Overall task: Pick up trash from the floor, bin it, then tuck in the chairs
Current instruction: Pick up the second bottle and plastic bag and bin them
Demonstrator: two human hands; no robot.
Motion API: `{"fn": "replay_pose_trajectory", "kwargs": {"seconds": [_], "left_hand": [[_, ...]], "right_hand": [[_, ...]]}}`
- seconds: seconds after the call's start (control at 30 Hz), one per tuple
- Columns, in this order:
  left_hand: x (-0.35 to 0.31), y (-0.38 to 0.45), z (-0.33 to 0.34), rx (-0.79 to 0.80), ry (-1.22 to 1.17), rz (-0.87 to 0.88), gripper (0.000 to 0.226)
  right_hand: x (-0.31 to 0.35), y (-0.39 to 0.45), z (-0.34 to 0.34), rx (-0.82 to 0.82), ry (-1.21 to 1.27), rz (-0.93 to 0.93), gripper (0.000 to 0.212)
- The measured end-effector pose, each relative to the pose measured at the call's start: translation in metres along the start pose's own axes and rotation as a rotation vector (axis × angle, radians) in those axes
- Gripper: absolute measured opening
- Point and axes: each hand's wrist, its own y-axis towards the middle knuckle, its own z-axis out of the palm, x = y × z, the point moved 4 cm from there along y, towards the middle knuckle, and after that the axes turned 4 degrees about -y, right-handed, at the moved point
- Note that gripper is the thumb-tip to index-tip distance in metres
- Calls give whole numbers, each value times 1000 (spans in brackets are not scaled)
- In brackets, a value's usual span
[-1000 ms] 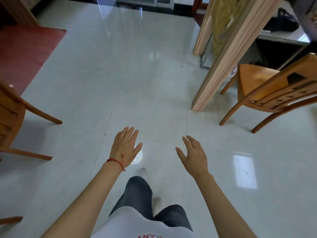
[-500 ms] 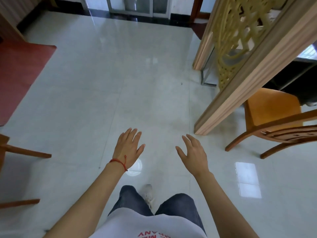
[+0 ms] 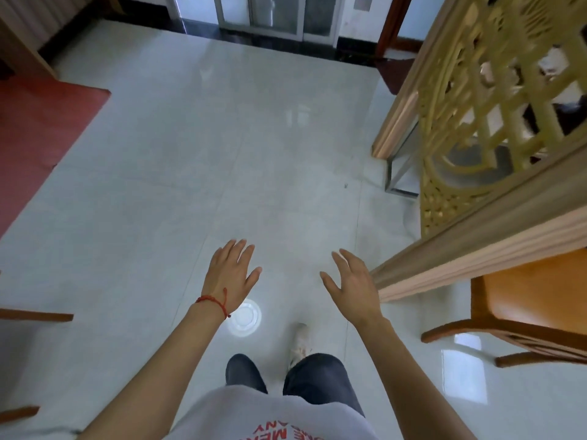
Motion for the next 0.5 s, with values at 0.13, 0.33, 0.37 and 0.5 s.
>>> {"fn": "replay_pose_trajectory", "kwargs": {"seconds": [0.13,0.33,0.37,0.5], "left_hand": [[-8,50,-14,-17,-18,-41,64],[3,119,-30,-21,-20,-104,74],[7,132,-32,-11,-20,-109,77],[33,191,-45,-7,-17,-124,77]], "right_hand": [[-7,61,-24,23,-37,-65,55],[-2,144,-36,71,-70,-98,54],[1,159,-36,82,-73,-105,54],[21,230,-40,50,-59,-118,52]]}}
